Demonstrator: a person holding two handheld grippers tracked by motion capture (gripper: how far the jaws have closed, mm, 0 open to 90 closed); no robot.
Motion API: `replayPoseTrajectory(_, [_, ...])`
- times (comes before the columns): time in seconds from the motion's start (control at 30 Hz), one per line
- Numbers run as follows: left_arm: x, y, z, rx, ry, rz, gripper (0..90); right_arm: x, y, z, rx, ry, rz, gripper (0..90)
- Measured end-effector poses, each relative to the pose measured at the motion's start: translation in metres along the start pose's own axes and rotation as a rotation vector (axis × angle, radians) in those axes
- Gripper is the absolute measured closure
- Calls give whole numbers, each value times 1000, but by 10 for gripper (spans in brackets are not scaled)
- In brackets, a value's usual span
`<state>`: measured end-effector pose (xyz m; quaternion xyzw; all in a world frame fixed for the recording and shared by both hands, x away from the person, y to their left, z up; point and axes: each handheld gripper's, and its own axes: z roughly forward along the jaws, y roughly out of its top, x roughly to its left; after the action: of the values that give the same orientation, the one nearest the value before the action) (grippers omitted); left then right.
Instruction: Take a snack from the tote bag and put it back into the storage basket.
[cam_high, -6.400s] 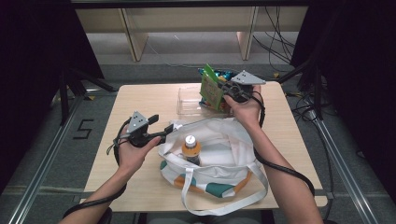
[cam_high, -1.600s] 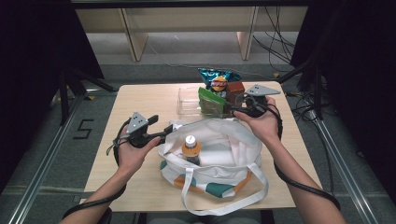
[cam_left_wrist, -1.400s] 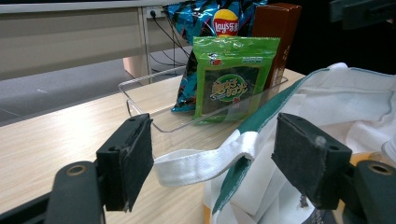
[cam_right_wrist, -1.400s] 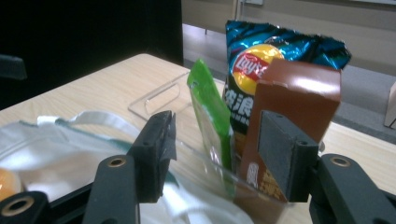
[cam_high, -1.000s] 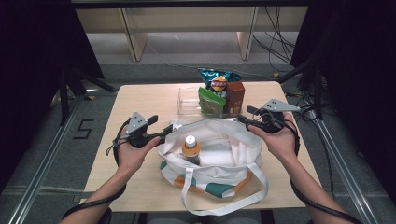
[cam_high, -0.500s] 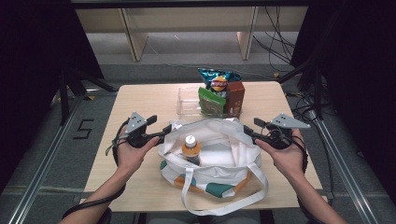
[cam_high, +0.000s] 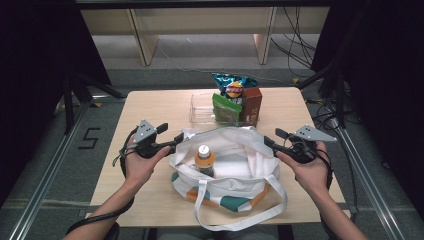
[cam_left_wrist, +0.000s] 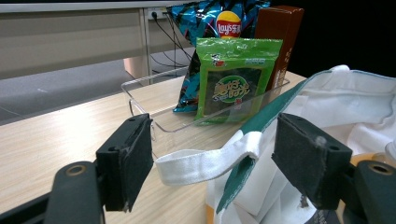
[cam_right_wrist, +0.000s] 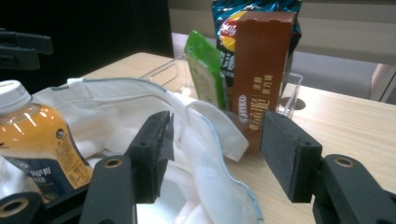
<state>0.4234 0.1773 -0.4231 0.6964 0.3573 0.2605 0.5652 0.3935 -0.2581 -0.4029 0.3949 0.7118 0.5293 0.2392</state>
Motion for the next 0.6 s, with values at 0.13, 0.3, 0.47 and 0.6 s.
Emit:
replayPoseTrajectory(0.13, [1, 0, -1, 8, 1, 15, 275, -3, -1, -5, 0, -20, 8, 437])
replayPoseTrajectory(0.3, [-3, 0, -2, 4, 2, 9, 276, -5, -7, -9, -15, -32, 11, 441])
replayPoseTrajectory(0.47, [-7, 3, -3, -11, -12, -7, 276, -9, -13, -8, -21, -47, 8, 447])
replayPoseTrajectory(0.6, [-12, 5, -5, -6, -24, -1, 276, -12, -14, -11, -1, -57, 14, 450])
